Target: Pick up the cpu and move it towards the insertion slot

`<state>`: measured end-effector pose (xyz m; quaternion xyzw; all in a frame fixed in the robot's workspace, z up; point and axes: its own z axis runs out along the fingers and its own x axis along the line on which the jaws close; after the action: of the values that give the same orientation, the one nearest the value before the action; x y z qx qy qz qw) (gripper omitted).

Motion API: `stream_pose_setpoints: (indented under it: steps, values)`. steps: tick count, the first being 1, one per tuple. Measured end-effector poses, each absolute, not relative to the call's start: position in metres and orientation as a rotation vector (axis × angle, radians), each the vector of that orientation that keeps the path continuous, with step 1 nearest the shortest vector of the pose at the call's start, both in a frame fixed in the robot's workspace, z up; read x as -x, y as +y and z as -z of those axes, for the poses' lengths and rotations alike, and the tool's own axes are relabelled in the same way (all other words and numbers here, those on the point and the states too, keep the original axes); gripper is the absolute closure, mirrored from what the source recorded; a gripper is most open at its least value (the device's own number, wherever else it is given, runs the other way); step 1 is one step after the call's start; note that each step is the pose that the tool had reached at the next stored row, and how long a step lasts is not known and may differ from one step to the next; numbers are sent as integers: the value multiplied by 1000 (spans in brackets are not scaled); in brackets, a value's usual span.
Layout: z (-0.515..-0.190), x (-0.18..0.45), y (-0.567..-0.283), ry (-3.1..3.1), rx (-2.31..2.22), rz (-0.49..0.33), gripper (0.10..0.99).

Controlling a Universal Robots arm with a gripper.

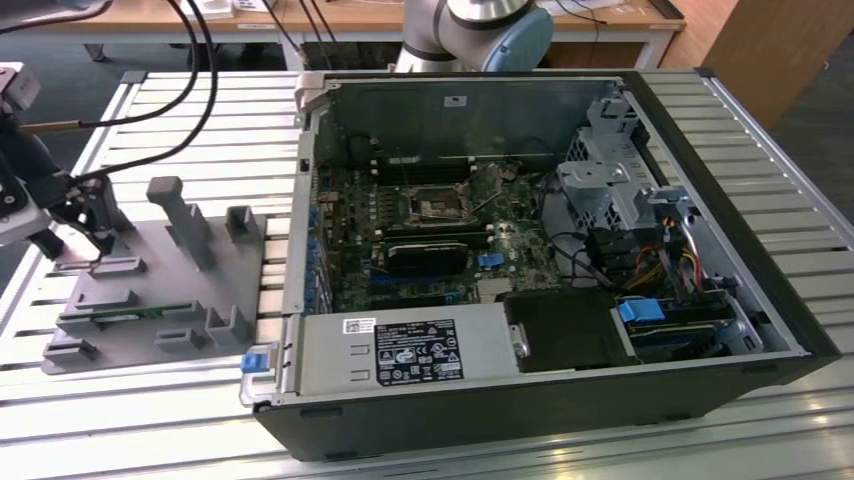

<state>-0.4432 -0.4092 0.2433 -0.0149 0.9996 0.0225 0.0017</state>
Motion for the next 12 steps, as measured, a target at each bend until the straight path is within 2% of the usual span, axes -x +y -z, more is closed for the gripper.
stream_pose_setpoints:
  steps: [12]
  values:
    - [-247, 443, -409, 3137, 47, -71, 545]
